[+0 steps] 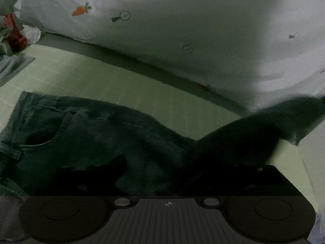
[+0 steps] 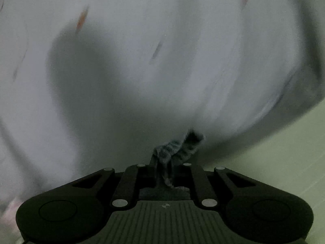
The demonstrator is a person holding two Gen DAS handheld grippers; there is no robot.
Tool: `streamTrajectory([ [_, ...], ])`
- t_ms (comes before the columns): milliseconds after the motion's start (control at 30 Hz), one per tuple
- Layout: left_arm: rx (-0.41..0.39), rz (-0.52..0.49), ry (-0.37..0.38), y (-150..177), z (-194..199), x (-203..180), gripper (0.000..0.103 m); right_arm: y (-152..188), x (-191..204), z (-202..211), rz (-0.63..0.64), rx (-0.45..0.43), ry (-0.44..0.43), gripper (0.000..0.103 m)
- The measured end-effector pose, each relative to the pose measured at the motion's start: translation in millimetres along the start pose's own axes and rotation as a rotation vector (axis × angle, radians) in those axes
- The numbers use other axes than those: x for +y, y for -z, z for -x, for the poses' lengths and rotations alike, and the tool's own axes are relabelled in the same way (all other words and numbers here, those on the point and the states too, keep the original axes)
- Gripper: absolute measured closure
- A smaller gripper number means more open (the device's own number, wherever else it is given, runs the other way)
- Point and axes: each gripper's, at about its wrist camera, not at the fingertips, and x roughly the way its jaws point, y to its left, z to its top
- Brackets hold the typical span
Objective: Fold clothes
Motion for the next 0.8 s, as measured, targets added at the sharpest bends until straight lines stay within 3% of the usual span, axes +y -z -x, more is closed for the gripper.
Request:
streamTrajectory([
  [67, 0.012, -0.017, -0.024, 1, -3, 0, 0.012, -25, -26, 24, 0.091, -0.096, 0.23, 0.088],
  [100, 0.019, -0.02, -0.031, 2, -3, 0, 0.012, -33, -36, 19, 0.116, -0.119, 0.294, 0.088],
  [167, 0.034, -0.029, -0.044, 3, -7, 0, 0.012, -43, -82, 23, 0.188, -0.134, 0.541, 0.088],
  [233, 0.041, -0.042, -0.057, 5, -8, -2, 0.012, -43, -130, 29, 0.2, -0.069, 0.686, 0.088],
  [333, 0.046, -0.06, -0.069, 6, -9, -6, 0.012, -16, -187, 28, 0.151, 0.056, 0.809, 0.087],
  [367, 0.048, -0.066, -0.075, 6, -9, -7, 0.012, -10, -202, 29, 0.131, 0.089, 0.824, 0.085],
  [433, 0.047, -0.075, -0.088, 6, -10, -8, 0.012, 1, -222, 37, 0.086, 0.137, 0.817, 0.07],
  [500, 0.043, -0.083, -0.098, 6, -8, -10, 0.012, 13, -219, 34, 0.011, 0.124, 0.764, 0.034],
  [567, 0.035, -0.091, -0.105, 7, -3, -12, 0.012, 13, -219, 48, -0.059, 0.098, 0.712, 0.021],
  [667, 0.037, -0.082, -0.115, 11, 1, -15, 0.012, 22, -224, 65, -0.125, 0.123, 0.683, 0.017],
  [800, 0.044, -0.07, -0.122, 17, 4, -22, 0.012, 28, -211, 14, -0.081, 0.282, 0.617, 0.016],
])
